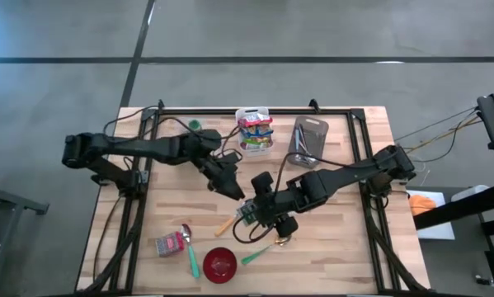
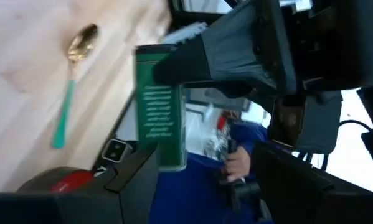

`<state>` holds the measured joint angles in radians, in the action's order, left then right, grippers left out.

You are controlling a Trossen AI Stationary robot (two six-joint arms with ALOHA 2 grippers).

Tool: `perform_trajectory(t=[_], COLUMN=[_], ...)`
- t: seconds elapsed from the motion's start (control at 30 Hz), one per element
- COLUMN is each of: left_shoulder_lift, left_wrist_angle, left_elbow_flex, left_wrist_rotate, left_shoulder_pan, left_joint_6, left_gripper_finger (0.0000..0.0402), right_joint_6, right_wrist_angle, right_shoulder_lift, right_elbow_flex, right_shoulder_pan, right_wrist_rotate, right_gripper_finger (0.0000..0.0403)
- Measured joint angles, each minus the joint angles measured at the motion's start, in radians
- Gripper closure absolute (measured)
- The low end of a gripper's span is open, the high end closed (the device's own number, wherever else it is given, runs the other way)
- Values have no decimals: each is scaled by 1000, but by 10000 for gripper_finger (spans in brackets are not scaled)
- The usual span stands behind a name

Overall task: Pick & Place Food Item
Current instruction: Put the green seasoning can into the transparent bin

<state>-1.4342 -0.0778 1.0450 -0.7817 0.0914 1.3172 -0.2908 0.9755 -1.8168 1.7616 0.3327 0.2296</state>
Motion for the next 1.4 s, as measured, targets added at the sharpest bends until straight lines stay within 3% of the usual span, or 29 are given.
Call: perform_trajectory(t=[0.4,0.9,1.03,1.2,1.4], left_shoulder_lift=[-48,-48,-48,-49,-50], left_wrist_angle=[57,69,91,85,99], left_elbow_flex=[2,-2,-2,-3,-1], left_wrist_rotate=[-102,-103,-94,-86,-99], left_shoulder_pan=[-16,-23,-23,-23,-23], left_joint_6=[35,78,74,49,41], left_gripper_finger=[144,145,178,271,273], right_joint_6=[-80,-109,-109,-106,-60], right_wrist_angle=[21,13,12,15,16], right_shoulder_lift=[0,0,-1,-2,-2], right_elbow_flex=[43,93,107,110,122], right_shoulder_pan=[0,-41,-42,-42,-41], right_wrist_rotate=[67,91,90,67,90], right_gripper_finger=[147,147,147,125,90])
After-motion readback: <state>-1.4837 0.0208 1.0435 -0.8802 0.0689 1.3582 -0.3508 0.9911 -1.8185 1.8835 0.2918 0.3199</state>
